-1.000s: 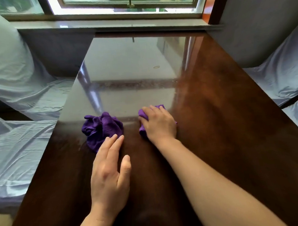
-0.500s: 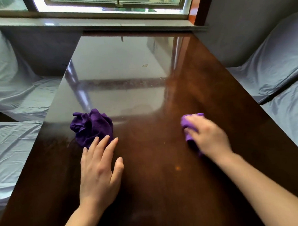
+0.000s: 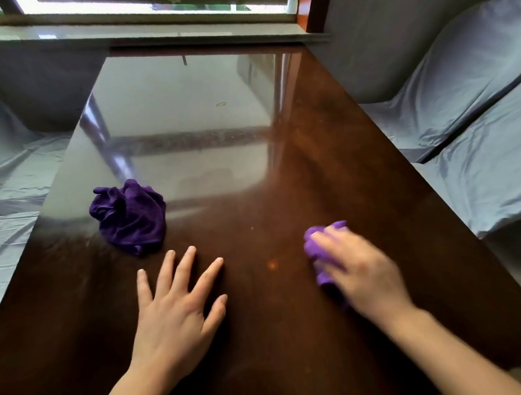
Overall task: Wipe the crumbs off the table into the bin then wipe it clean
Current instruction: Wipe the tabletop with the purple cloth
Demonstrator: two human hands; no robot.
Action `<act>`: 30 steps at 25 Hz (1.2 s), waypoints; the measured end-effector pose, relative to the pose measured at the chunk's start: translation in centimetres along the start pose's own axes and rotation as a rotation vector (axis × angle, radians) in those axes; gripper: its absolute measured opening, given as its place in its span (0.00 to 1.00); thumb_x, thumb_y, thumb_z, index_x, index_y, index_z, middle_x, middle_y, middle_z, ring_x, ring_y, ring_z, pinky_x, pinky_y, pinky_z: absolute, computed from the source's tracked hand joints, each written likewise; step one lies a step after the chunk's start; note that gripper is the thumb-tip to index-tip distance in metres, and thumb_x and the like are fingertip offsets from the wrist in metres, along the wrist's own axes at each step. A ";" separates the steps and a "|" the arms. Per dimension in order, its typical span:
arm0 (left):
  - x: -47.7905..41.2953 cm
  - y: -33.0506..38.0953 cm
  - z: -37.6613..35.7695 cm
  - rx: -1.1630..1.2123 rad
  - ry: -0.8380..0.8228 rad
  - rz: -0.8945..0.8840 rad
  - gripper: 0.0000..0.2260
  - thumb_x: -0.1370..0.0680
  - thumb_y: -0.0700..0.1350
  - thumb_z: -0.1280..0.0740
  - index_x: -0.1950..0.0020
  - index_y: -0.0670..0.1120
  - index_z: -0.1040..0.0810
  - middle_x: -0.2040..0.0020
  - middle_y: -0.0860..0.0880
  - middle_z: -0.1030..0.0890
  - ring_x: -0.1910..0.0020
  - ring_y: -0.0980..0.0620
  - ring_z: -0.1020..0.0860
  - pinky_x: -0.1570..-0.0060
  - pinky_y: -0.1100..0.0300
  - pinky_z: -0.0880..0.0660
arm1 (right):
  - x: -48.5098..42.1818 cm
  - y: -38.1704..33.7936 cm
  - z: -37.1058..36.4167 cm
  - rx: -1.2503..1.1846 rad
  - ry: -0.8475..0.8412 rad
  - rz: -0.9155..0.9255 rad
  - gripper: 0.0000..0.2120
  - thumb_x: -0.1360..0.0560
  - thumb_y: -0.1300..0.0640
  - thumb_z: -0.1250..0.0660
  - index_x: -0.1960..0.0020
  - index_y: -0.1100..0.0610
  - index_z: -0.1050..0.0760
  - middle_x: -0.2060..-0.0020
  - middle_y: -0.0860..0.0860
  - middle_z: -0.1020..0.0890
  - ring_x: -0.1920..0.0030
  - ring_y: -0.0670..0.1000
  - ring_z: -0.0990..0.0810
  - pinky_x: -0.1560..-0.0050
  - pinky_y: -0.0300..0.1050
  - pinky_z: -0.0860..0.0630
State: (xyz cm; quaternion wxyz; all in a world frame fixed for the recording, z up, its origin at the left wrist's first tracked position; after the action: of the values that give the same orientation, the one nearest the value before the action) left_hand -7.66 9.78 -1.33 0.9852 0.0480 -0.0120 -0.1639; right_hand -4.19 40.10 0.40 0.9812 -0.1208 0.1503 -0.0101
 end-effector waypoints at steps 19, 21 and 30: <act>3.6 -3.0 0.7 0.122 0.002 0.078 0.29 0.25 0.67 0.55 0.24 0.63 0.46 0.20 0.49 0.45 0.21 0.51 0.54 0.24 0.42 0.55 | 2.6 1.7 2.7 0.016 0.074 -0.388 0.21 0.23 0.51 0.32 0.32 0.54 0.25 0.33 0.57 0.23 0.33 0.61 0.26 0.33 0.55 0.29; 4.9 -4.2 0.7 0.110 -0.004 0.105 0.29 0.25 0.66 0.54 0.24 0.63 0.45 0.20 0.50 0.44 0.21 0.51 0.53 0.24 0.40 0.56 | 0.4 -2.6 1.2 0.001 0.065 -0.340 0.19 0.23 0.53 0.33 0.33 0.54 0.24 0.32 0.57 0.24 0.34 0.62 0.25 0.32 0.55 0.31; 6.9 -11.7 1.5 0.091 0.001 0.319 0.29 0.27 0.68 0.57 0.25 0.67 0.47 0.20 0.52 0.46 0.21 0.48 0.55 0.27 0.35 0.56 | 4.2 -19.4 -3.8 -0.157 -0.043 0.340 0.21 0.27 0.46 0.32 0.34 0.44 0.25 0.35 0.51 0.20 0.34 0.58 0.23 0.35 0.55 0.25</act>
State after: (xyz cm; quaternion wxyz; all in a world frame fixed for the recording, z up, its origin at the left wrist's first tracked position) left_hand -4.91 -3.59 -0.89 0.9956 0.0902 -0.0262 -0.0048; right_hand -1.03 20.11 0.31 0.9593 -0.1700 0.1478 0.1701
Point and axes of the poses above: each hand's wrist, its own x-axis away from the middle knuckle, its own z-axis out of the back of the hand, y = z × x, the point moved 5 cm from there along -x, towards the middle knuckle
